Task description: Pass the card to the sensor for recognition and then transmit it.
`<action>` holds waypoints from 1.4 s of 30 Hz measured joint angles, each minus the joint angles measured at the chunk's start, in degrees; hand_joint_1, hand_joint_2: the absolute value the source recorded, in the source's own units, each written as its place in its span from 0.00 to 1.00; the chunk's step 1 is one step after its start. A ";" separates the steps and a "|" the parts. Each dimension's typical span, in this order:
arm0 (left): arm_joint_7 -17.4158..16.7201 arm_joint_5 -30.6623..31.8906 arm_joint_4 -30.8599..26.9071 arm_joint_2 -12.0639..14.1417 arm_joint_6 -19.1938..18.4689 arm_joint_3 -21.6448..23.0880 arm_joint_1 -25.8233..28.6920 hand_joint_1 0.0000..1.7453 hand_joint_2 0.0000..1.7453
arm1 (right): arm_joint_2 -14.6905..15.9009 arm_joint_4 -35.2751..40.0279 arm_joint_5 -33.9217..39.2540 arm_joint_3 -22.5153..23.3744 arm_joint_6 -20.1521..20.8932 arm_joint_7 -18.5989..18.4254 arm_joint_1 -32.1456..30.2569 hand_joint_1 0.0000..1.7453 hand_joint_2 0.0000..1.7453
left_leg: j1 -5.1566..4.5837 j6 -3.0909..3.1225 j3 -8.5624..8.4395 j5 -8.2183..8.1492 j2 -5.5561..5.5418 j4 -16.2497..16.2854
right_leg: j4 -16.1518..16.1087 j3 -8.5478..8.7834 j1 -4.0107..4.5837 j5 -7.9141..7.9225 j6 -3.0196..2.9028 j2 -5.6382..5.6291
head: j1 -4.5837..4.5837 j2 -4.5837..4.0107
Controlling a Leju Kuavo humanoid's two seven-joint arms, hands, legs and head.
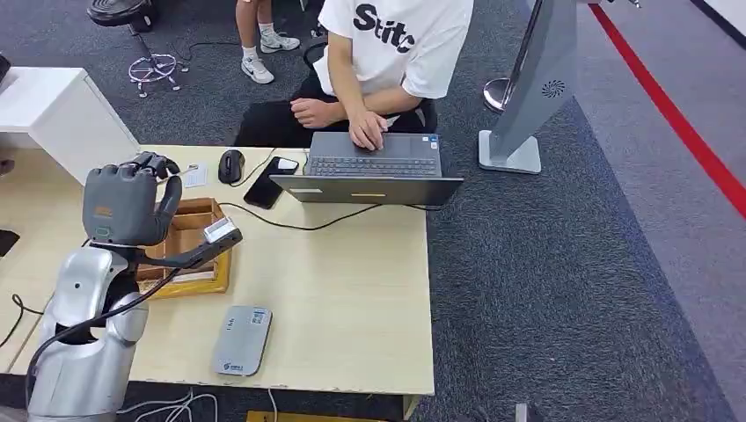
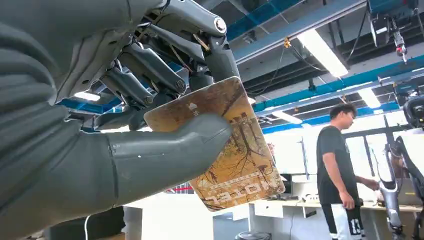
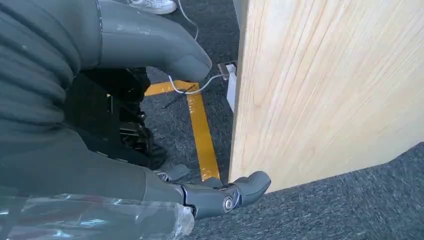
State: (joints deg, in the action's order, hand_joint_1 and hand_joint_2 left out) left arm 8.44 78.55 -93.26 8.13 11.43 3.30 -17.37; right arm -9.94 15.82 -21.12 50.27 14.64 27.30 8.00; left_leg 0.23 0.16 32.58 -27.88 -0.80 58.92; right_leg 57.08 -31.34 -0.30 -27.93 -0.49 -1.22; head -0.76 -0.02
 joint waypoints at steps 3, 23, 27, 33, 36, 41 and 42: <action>0.00 -0.04 0.02 0.09 0.02 0.00 0.01 1.00 1.00 | 0.00 0.00 -0.02 0.00 0.00 0.00 -0.01 0.00 1.00 | 0.00 0.00 0.00 0.00 0.00 0.00 | 0.00 0.00 0.00 0.00 0.00 0.00 | 0.00 0.00; -0.04 0.07 0.02 0.13 0.13 0.00 0.57 1.00 1.00 | 0.00 0.00 0.09 0.00 0.00 0.07 -0.06 0.00 1.00 | 0.00 0.00 0.00 0.00 0.00 0.00 | 0.00 0.00 0.00 0.00 0.00 0.00 | 0.00 0.00; -0.04 0.07 0.02 0.13 0.17 0.00 0.74 1.00 1.00 | 0.00 0.00 0.09 0.00 0.00 0.07 -0.07 0.00 1.00 | 0.00 0.00 0.00 0.00 0.00 0.00 | 0.00 0.00 0.00 0.00 0.00 0.00 | 0.00 0.00; -0.04 0.07 0.02 0.13 0.28 -0.20 1.22 1.00 1.00 | 0.00 0.00 0.15 0.00 0.04 0.07 -0.06 0.00 1.00 | 0.00 0.00 0.00 0.00 -0.01 0.00 | 0.00 0.00 0.00 0.00 0.00 0.01 | 0.00 0.00; -0.04 0.07 0.02 0.15 0.31 -0.35 1.23 1.00 1.00 | 0.00 0.00 0.15 0.00 0.18 0.07 -0.09 0.00 1.00 | 0.00 0.00 0.00 0.00 -0.01 0.00 | 0.00 0.00 0.00 0.00 0.00 0.00 | 0.00 0.00; -0.04 0.04 0.02 0.15 0.35 -0.46 1.32 0.00 1.00 | 0.00 0.00 0.15 0.00 0.26 0.09 -0.09 0.00 1.00 | 0.00 0.00 0.00 0.00 -0.01 0.00 | 0.00 0.00 0.00 0.00 0.00 0.01 | 0.00 -0.02; -0.04 0.04 0.02 0.15 0.35 -0.46 1.35 0.00 1.00 | 0.00 0.00 0.15 0.00 0.28 0.09 -0.09 0.00 1.00 | 0.00 0.00 0.00 0.00 -0.01 0.00 | 0.00 0.00 0.00 0.00 0.00 0.01 | 0.00 -0.02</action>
State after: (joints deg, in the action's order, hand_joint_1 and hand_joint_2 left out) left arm 8.39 78.60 -93.24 8.28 11.78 2.84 -16.02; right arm -9.94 15.82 -20.96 50.27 14.93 27.39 7.91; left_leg 0.23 0.16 32.59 -27.88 -0.81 58.92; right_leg 57.08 -31.34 -0.29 -27.93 -0.49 -1.21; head -0.76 -0.04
